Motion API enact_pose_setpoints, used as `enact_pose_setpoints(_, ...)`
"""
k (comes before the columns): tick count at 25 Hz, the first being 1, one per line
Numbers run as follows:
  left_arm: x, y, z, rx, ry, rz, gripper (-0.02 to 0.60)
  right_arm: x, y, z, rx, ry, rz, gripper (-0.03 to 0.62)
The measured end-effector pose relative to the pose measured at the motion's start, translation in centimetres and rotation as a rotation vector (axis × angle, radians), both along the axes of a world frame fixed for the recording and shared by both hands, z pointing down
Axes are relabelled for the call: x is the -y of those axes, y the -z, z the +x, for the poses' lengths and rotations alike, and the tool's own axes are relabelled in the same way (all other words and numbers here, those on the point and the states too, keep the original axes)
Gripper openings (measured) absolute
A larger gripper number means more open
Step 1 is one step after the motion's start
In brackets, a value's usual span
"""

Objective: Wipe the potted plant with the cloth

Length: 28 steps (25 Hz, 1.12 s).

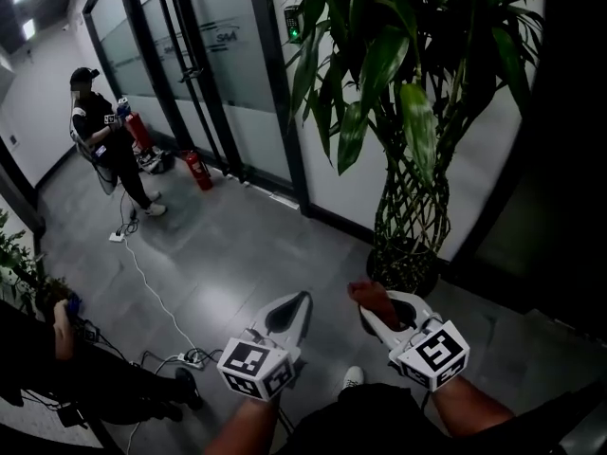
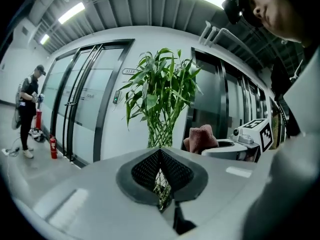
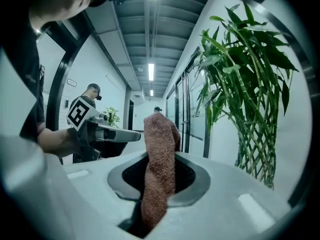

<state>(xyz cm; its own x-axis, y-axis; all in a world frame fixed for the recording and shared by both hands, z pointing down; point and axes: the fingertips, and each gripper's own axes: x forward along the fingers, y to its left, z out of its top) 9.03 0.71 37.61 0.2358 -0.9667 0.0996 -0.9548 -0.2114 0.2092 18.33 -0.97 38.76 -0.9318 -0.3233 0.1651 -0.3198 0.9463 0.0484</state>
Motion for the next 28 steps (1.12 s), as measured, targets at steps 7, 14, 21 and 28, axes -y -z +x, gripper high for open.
enact_pose_setpoints(7, 8.7, 2.8, -0.8, 0.018, -0.079, 0.057, 0.020, 6.4, 0.8, -1.3, 0.040, -0.036, 0.053, 0.066)
enact_pose_setpoints(14, 15.3, 7.0, -1.6, -0.037, -0.172, 0.152, 0.100, 10.9, -1.3, -2.0, 0.065, -0.096, 0.027, 0.066)
enact_pose_setpoints(21, 19.8, 9.1, -1.5, -0.086, -0.298, 0.169, 0.167, 12.6, -0.5, -3.1, 0.055, -0.169, 0.059, 0.066)
enact_pose_setpoints(28, 21.3, 9.2, 0.1, -0.220, -0.543, 0.138, 0.167, 12.9, -0.8, -4.1, 0.052, -0.318, 0.046, 0.066)
